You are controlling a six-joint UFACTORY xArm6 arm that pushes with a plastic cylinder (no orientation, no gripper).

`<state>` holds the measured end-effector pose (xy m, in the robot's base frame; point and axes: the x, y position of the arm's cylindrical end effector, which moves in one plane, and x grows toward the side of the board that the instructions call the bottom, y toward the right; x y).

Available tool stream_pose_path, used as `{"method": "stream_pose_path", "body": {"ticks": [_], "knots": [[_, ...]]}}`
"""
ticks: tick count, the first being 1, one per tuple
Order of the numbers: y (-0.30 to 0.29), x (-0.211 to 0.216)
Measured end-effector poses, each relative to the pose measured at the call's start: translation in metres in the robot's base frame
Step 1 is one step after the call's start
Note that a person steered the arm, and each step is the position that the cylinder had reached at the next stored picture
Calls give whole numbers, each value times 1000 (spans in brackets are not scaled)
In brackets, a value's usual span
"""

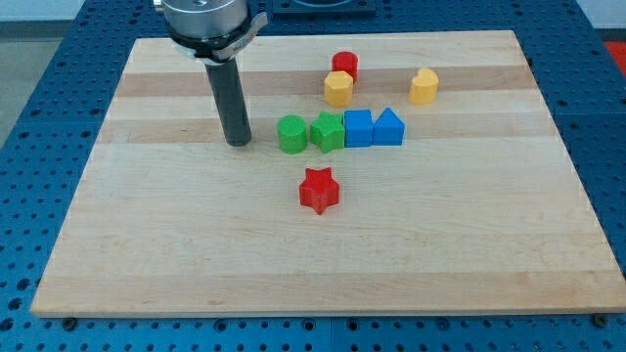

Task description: Push the green circle into the green star

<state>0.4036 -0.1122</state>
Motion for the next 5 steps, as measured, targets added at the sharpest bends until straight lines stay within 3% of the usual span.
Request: {"method": "stream_pose_path", "body": {"ticks": [5], "knots": [[36,0]]}}
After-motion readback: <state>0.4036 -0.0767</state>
